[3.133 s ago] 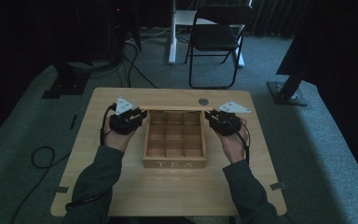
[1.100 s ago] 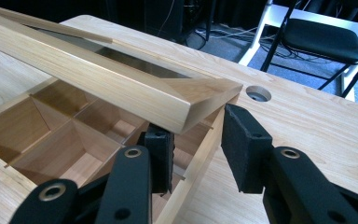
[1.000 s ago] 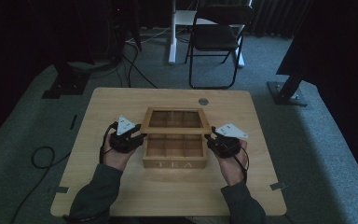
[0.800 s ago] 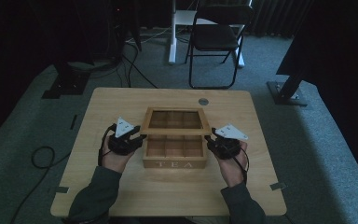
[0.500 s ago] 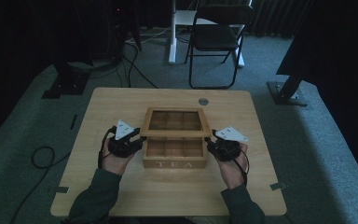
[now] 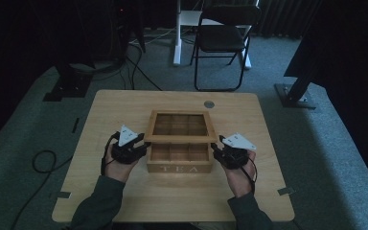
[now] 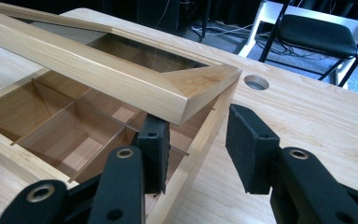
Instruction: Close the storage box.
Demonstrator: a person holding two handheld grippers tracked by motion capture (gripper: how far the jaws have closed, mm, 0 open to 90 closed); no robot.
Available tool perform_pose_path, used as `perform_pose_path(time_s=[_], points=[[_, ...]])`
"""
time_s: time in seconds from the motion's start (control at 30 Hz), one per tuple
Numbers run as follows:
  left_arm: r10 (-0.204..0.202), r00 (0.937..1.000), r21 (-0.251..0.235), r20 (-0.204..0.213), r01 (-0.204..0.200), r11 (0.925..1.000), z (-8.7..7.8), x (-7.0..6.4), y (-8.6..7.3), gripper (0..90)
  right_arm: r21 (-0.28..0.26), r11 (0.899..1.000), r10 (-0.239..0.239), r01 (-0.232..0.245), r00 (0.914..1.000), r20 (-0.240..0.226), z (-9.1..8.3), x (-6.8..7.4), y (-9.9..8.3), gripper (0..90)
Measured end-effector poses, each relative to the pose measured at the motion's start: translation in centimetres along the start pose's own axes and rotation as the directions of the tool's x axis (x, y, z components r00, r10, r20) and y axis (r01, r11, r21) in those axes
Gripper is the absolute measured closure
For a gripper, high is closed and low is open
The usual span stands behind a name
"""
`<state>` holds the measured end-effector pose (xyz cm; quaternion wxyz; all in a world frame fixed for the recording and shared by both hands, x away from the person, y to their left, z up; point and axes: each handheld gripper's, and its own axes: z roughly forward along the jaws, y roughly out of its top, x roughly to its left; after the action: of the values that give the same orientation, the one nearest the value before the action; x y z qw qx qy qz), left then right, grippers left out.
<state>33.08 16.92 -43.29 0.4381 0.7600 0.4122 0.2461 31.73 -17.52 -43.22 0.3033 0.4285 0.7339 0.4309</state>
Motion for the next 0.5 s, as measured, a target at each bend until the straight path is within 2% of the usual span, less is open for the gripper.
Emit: perform_pose_path(time_s=[0.5], points=[[0.006,1.0,0.01,0.006,-0.006,0.9999,-0.3,-0.3,-1.1,60.8,0.022,1.0,0.0,0.0,1.0,-0.002,-0.2,0.3,-1.0,59.2]])
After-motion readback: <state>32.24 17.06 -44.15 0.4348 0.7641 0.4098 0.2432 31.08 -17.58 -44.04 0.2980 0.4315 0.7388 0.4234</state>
